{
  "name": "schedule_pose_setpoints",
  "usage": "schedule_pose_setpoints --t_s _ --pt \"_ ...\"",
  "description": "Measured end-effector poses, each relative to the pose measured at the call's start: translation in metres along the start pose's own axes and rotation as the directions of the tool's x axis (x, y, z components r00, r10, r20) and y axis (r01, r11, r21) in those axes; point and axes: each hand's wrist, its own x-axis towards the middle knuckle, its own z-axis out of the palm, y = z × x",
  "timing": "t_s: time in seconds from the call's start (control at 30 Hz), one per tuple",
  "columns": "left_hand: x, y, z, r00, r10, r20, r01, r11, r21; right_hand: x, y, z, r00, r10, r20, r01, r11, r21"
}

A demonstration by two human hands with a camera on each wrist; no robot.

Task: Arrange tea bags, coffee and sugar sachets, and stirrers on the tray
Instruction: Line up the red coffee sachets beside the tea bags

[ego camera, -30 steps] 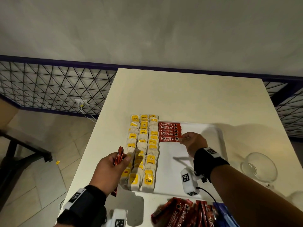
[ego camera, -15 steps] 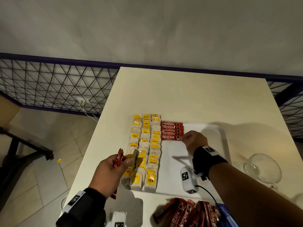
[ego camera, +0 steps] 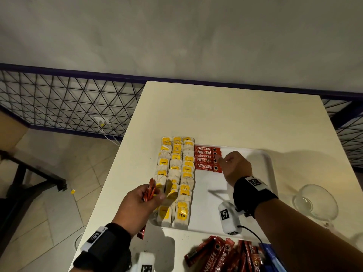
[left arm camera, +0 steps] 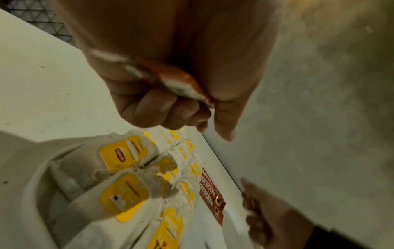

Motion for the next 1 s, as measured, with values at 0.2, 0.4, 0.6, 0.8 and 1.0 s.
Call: schedule_pose_setpoints --t_s 0.2,0.4,0.6,0.8,1.0 --pt "0.007 0.023 0.022 0.984 0.181 -0.012 -0.162 0.907 0.390 -0.068 -0.071 -0.003 0.734 -0.301 0.608 0.183 0.951 0.250" --pt "0.002 0.034 0.032 0.961 0.277 0.008 -0.261 0.891 0.372 -0.077 -0.064 -0.012 0.747 -0.386 0.542 0.205 0.909 0.364" --pt "-0.006 0.032 0.030 0.961 0.274 0.038 -0.263 0.860 0.437 -0.079 -0.057 -0.020 0.829 -0.288 0.480 0.070 0.904 0.422" --pt "-0.010 0.026 0.015 0.988 0.152 -0.033 -0.139 0.959 0.245 -0.069 -0.052 -0.037 0.907 -0.224 0.356 -0.017 0.826 0.563" --pt "-0.011 0.036 0.030 0.990 0.103 0.099 -0.097 0.993 -0.060 -0.072 -0.039 -0.026 0.878 -0.189 0.440 -0.121 0.801 0.586"
